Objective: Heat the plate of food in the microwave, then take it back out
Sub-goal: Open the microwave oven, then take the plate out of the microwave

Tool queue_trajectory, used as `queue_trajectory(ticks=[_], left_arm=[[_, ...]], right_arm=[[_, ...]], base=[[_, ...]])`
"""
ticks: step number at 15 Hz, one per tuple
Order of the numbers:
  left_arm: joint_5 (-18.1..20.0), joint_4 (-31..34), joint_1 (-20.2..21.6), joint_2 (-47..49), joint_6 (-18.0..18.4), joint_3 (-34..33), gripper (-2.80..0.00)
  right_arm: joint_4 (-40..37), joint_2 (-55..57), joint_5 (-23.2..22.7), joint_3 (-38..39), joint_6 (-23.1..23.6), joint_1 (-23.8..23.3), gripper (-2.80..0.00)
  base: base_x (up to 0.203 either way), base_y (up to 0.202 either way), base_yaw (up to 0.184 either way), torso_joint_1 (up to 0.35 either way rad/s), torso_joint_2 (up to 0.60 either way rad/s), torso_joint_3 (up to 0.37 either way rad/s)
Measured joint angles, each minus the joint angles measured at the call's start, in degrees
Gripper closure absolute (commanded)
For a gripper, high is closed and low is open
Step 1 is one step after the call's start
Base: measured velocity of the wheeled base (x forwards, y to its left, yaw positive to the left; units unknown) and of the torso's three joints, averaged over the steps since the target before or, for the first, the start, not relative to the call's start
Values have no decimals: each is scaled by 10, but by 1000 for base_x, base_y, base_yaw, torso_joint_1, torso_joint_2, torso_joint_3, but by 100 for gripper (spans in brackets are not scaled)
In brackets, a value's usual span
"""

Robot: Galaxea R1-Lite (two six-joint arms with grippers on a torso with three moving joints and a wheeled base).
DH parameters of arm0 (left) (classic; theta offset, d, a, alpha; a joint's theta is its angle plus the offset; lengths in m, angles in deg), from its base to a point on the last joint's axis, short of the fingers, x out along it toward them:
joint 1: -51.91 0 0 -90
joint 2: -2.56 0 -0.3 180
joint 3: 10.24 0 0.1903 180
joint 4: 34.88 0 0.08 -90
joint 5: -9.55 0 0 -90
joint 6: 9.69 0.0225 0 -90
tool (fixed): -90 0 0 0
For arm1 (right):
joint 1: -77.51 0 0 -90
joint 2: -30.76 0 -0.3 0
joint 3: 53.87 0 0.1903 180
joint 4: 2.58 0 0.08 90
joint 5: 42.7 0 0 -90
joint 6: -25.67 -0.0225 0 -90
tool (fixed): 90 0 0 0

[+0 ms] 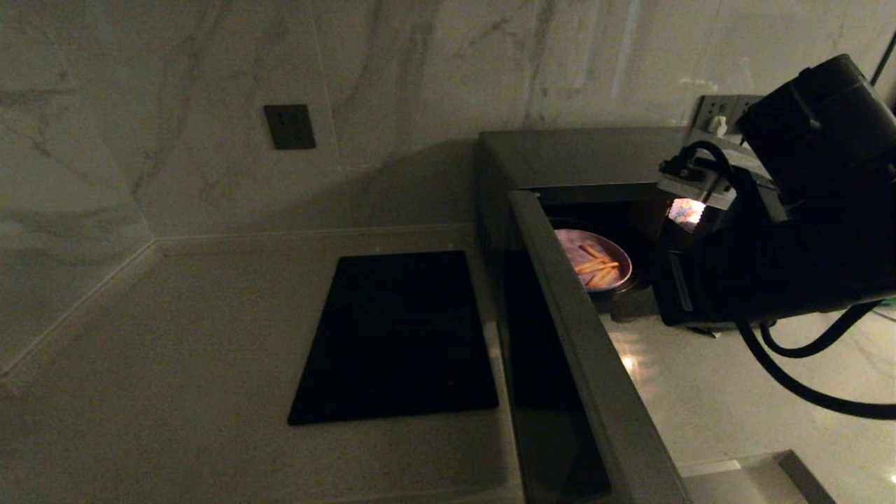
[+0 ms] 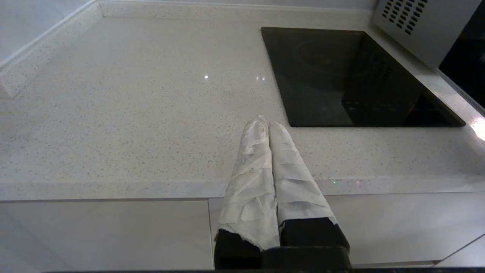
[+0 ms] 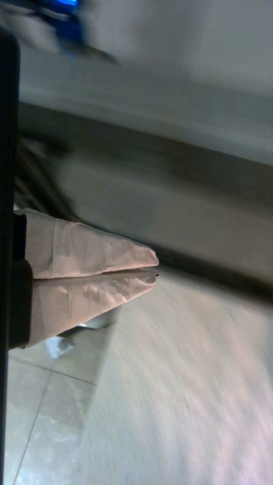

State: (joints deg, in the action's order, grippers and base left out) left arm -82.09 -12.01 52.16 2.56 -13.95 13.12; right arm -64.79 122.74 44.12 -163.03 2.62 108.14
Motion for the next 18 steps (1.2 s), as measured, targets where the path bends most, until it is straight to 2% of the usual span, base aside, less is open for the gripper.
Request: queue_trajectory(ticks=[1,3,5,6,9,11,15,18], left_arm=[[0,0,0,0,0,0,0],[0,0,0,0,0,0,0],[0,0,0,0,0,0,0],[0,0,0,0,0,0,0],[0,0,0,0,0,0,0],[0,0,0,0,0,0,0],[0,0,0,0,0,0,0],[0,0,0,0,0,0,0]], right_arm=[[25,0,23,12,-5,-16,0],[74,2,101,25,-20,-54,0],[82,4,165,16,-46,-94,0],[77,5,182,9,-55,-115,0],[21,5,186,-10,-57,-165,0],[15,5,174,-8,-60,-193,0],[89,19,164,-4,-132,-209,0],[108,42,127,-9,-128,-209,0]], base=[[0,0,0,0,0,0],[0,0,0,0,0,0],[0,0,0,0,0,0],[0,0,0,0,0,0],[0,0,0,0,0,0],[0,0,0,0,0,0],[0,0,0,0,0,0],[0,0,0,0,0,0]])
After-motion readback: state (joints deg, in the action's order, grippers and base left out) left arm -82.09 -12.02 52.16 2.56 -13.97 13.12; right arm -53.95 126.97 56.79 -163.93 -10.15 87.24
